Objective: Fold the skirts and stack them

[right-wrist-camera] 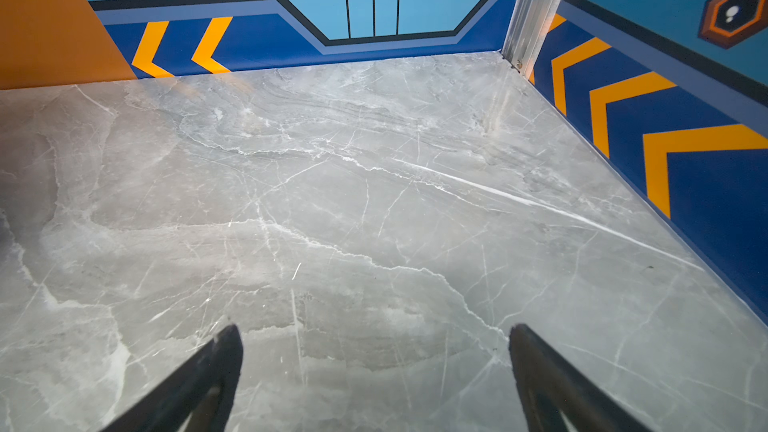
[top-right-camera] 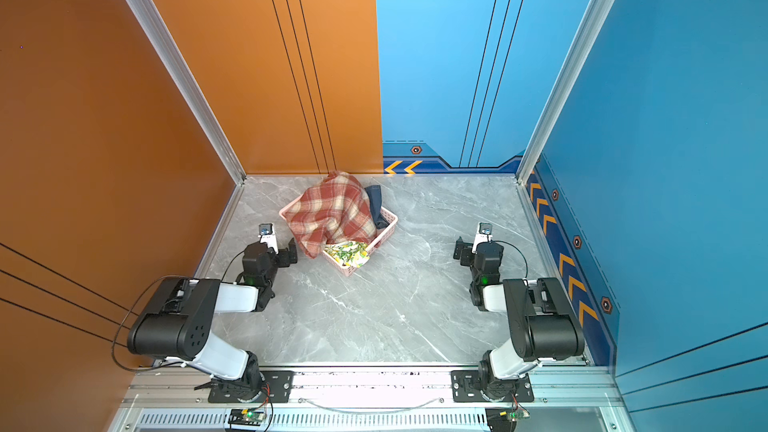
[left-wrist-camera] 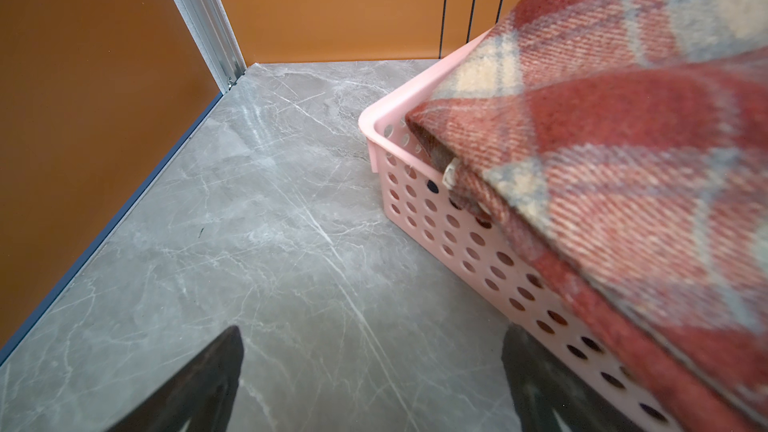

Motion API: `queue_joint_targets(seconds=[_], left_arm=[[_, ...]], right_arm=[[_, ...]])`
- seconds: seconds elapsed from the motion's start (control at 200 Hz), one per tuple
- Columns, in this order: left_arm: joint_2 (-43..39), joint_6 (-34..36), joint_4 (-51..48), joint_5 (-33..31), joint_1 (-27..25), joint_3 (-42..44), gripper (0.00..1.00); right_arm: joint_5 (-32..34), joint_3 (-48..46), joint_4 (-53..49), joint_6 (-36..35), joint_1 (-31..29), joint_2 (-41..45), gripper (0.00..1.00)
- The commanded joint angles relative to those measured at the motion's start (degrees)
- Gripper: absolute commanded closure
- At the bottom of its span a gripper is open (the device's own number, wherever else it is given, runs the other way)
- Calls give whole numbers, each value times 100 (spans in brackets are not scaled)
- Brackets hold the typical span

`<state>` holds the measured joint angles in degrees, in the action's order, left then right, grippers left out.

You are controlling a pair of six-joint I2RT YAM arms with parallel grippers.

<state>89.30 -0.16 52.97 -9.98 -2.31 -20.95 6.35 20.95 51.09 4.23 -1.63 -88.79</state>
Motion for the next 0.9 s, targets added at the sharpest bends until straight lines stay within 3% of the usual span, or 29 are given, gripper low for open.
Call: queue_joint_targets(seconds=[0.0, 0.896], left_arm=[[30, 104, -6, 119, 37, -76, 2], [44, 103, -41, -1, -15, -103, 2]], right_arm=[[145, 67, 68, -71, -22, 20, 0], [99, 60, 58, -63, 0, 20, 0]])
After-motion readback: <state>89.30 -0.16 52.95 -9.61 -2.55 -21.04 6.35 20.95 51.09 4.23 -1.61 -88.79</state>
